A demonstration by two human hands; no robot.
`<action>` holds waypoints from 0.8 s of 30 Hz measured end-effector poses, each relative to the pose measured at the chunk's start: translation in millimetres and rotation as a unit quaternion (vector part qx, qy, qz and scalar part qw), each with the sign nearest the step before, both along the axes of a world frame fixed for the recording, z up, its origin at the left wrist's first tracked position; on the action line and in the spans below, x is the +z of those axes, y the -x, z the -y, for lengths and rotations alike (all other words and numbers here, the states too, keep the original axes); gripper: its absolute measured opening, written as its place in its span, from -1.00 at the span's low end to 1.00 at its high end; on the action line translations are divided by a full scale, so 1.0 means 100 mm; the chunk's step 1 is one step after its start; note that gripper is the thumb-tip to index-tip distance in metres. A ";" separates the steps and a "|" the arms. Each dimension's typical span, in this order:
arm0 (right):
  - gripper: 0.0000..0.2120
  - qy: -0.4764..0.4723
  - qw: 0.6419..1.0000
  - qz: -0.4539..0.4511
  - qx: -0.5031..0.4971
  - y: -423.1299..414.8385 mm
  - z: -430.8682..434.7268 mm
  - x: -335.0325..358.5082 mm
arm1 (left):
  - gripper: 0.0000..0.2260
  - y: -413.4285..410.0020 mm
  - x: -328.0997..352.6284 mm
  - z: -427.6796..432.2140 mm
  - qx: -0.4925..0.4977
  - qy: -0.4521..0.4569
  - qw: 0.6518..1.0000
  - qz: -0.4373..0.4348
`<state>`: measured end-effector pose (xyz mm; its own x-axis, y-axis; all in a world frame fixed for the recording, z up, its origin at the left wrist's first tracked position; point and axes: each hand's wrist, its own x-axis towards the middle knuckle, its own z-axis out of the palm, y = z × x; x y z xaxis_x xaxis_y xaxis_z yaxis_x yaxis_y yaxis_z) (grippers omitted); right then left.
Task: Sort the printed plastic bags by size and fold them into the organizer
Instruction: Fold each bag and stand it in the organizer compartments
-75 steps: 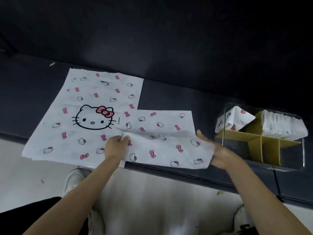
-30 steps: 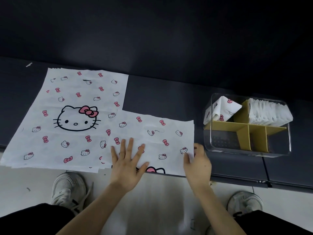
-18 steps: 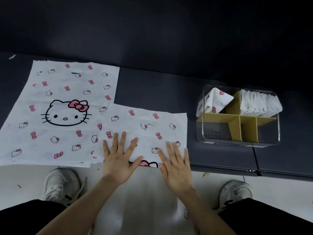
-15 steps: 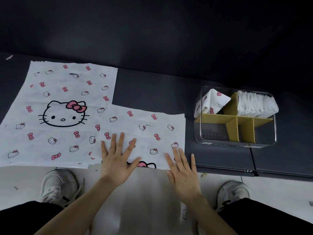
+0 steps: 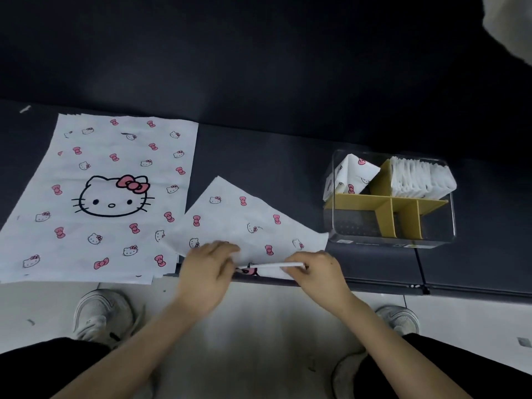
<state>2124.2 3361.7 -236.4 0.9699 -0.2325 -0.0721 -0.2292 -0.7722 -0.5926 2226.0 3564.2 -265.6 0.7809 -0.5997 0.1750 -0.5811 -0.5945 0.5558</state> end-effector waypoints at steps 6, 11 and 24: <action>-0.93 -0.099 0.994 -0.034 0.007 -0.22 -0.17 0.32 | -0.80 0.13 0.07 0.04 -0.014 0.042 0.997 -0.063; -0.86 -0.180 0.976 -0.099 -0.068 -0.18 0.21 0.29 | -0.67 -0.27 0.36 0.04 0.023 0.129 0.967 -0.220; -0.88 -0.303 0.925 0.202 -0.105 -0.94 0.42 1.82 | -0.70 -1.46 2.02 0.33 -0.010 0.277 0.939 -0.204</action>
